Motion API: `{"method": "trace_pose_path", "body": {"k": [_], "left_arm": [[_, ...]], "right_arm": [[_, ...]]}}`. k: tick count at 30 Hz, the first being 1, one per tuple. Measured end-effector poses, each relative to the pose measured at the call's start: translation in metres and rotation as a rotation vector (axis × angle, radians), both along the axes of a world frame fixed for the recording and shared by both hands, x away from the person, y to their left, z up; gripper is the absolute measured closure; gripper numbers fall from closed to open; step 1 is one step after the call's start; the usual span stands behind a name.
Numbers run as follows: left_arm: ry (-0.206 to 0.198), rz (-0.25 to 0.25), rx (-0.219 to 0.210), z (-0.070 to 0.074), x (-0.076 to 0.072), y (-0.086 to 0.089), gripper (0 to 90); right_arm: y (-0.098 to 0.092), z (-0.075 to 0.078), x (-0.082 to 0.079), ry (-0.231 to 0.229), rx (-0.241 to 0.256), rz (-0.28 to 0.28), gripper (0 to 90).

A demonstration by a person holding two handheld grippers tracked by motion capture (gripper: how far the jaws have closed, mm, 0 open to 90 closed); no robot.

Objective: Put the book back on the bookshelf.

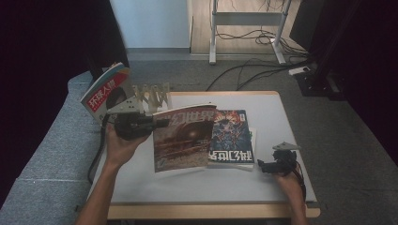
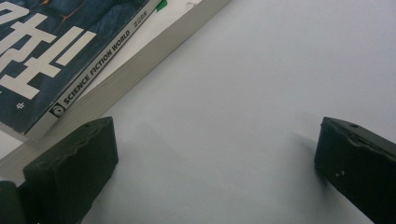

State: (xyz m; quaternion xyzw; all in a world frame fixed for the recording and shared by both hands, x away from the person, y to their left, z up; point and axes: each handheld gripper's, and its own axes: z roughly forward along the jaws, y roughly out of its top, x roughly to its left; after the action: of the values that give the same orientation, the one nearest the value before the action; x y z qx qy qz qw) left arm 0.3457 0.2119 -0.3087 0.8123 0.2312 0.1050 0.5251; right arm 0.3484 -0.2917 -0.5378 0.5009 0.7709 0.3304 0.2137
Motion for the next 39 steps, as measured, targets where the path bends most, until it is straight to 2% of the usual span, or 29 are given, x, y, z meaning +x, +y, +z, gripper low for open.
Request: {"method": "trace_pose_path", "body": {"k": [5, 8, 15, 39], "left_arm": [[-0.008, 0.033, 0.01, 0.006, -0.003, 0.011, 84.4], [-0.018, 0.085, 0.027, 0.008, -0.003, 0.018, 84.4], [-0.015, 0.17, 0.018, 0.007, -0.004, 0.039, 84.4], [-0.031, 0.391, 0.033, 0.015, -0.012, 0.104, 84.4]], "right_arm": [[0.0, 0.0, 0.0, 0.0, 0.0, 0.0, 0.0], [0.0, 0.0, 0.0, 0.0, 0.0, 0.0, 0.0], [0.0, 0.0, 0.0, 0.0, 0.0, 0.0, 0.0], [0.0, 0.0, 0.0, 0.001, 0.0, 0.0, 0.0]]}}
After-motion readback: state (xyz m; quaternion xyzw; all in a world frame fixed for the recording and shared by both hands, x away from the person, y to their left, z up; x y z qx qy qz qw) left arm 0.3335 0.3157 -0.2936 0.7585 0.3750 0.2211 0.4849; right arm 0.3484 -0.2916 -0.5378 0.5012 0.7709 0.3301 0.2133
